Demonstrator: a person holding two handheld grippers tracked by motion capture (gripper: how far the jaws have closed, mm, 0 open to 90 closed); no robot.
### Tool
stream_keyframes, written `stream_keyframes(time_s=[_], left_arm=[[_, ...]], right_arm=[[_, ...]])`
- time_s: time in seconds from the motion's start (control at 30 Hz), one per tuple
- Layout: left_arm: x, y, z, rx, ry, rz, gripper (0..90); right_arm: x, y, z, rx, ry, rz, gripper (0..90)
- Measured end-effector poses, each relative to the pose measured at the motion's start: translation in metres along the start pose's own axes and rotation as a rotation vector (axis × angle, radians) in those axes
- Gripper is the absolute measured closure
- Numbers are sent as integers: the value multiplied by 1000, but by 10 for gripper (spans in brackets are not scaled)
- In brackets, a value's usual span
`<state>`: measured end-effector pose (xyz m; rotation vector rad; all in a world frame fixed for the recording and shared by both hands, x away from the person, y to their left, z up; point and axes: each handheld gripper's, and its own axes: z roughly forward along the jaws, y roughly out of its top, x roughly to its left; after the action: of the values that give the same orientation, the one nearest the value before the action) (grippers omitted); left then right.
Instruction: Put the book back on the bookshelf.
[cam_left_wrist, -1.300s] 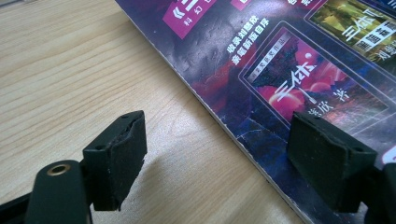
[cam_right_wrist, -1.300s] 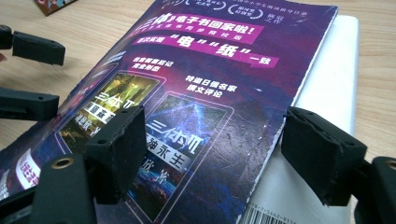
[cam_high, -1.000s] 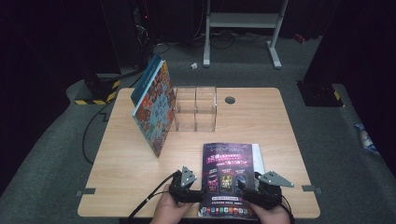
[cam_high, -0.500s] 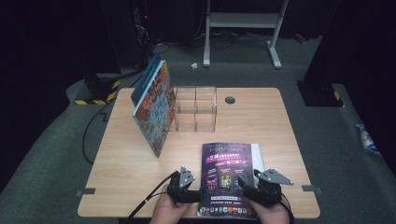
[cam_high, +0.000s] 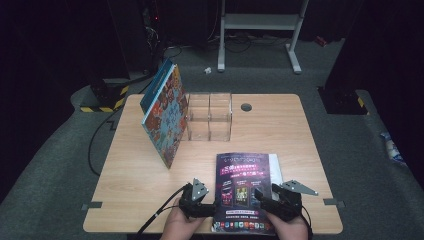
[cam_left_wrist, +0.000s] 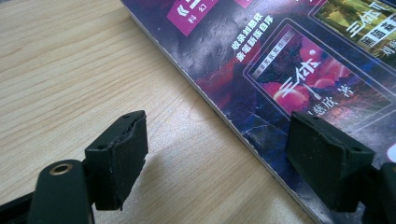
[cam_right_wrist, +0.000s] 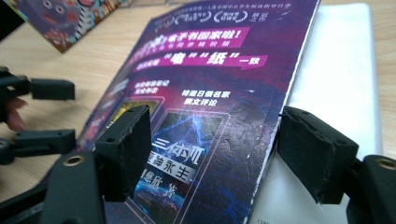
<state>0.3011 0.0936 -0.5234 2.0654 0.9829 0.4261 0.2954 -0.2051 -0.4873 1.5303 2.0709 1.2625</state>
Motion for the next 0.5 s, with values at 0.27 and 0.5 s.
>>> stream_keyframes(time_s=[0.27, 0.5], left_arm=[[0, 0, 0, 0, 5, 1, 211], [0, 0, 0, 1, 3, 0, 211]], right_arm=[[3, 0, -11, -66, 20, 10, 298], [-2, -8, -14, -67, 32, 45, 359]])
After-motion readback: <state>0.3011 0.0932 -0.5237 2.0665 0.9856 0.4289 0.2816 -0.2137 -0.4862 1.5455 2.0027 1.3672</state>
